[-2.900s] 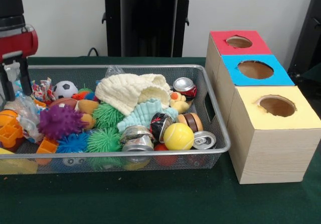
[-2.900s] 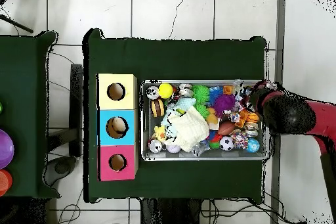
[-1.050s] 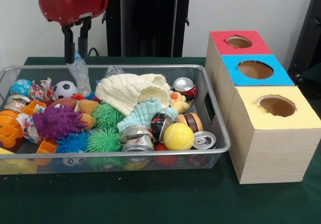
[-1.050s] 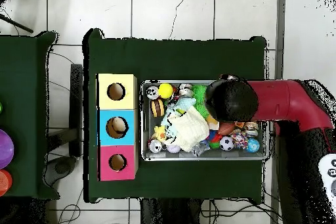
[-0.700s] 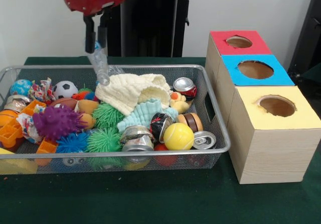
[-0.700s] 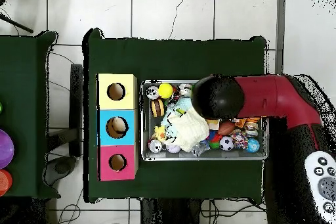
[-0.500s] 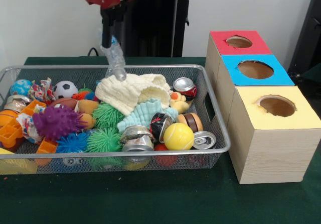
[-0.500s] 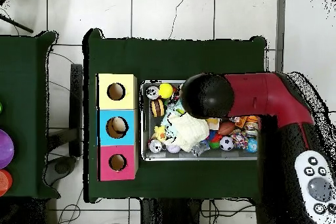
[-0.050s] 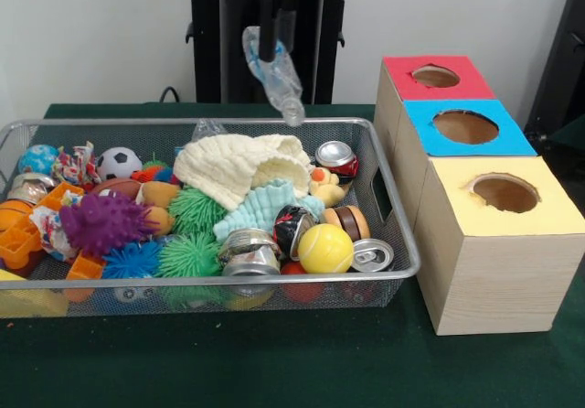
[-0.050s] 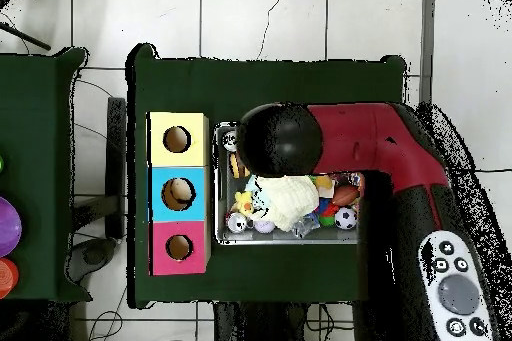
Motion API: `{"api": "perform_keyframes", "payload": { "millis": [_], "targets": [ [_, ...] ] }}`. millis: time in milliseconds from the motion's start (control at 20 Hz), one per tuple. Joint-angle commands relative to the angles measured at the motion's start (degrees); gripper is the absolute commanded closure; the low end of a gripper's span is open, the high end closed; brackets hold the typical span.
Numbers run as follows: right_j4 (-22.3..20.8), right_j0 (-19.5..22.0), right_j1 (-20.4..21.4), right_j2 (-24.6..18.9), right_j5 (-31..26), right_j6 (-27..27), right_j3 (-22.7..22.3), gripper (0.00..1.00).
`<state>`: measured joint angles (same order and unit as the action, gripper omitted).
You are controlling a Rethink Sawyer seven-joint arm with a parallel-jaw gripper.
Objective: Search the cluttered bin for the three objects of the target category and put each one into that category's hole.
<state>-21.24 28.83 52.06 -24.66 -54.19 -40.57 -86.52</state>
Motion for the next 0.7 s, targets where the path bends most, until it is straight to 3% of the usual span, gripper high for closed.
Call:
{"api": "perform_keyframes", "payload": {
  "millis": [50,700],
  "targets": [
    [3.79,-3.31,0.65,4.27,-9.51,-18.46,1.49,1.0],
    [10.2,-9.13,1.95,8.09,-4.66,-21.66,-0.65,1.0]
  ]
}}
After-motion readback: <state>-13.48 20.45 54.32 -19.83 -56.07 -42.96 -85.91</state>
